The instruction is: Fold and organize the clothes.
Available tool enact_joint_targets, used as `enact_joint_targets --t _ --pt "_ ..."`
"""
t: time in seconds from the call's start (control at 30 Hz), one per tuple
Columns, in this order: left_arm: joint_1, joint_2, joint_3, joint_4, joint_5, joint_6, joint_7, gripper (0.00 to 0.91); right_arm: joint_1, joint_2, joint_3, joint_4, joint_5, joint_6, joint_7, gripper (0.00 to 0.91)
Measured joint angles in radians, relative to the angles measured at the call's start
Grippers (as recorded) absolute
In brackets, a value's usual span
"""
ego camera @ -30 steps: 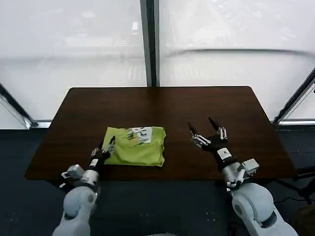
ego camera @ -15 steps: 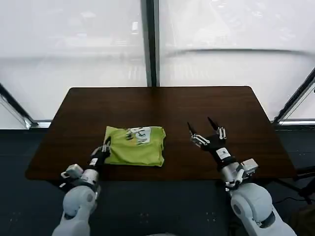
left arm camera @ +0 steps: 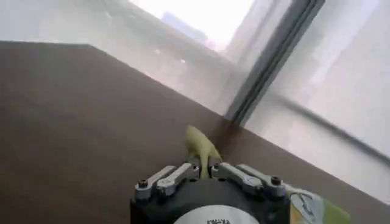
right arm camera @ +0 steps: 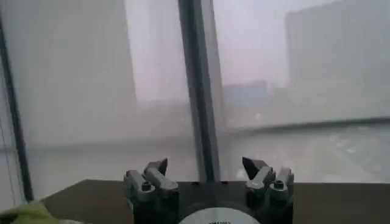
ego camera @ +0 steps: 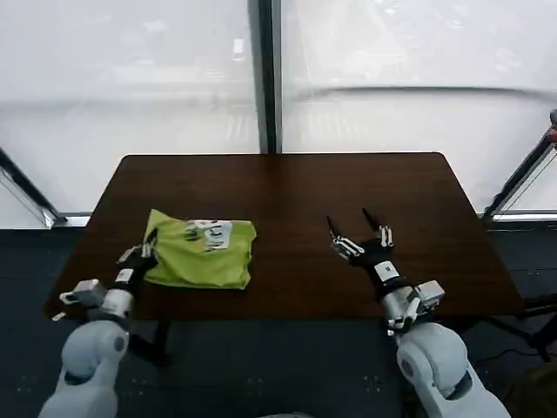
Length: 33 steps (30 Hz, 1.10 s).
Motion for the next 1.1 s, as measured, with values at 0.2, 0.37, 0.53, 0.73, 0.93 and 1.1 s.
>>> enact_joint_targets --t 0.2,0.37,0.53,0.73,0.93,1.1 --pt "0.017 0.111 -0.098 -0.038 0.024 0.006 -0.004 0.000 0.022 0.026 -0.027 -0.028 -0.009 0.005 0.002 0.878" --pt "0.043 0.233 -0.216 -0.072 0.049 0.013 -0.008 0.000 0.042 0.045 -0.041 -0.050 -0.010 0.008 0.005 0.878" --pt "0.042 0.296 -0.290 -0.138 0.031 0.064 -0.045 0.000 0.037 0.058 -0.034 -0.058 -0.011 0.011 0.005 0.878" --pt "0.017 0.254 -0.199 -0.223 0.016 0.125 -0.109 0.000 0.006 0.062 -0.011 -0.038 -0.022 0.010 0.008 0.878" --pt "-0.024 0.125 0.018 -0.168 0.109 0.116 -0.113 0.000 -0.046 0.073 0.024 -0.002 -0.032 0.005 0.011 0.878" --pt "-0.041 0.010 0.173 -0.085 0.160 0.115 -0.115 0.000 -0.069 0.070 0.039 0.013 -0.034 -0.013 0.009 0.878"
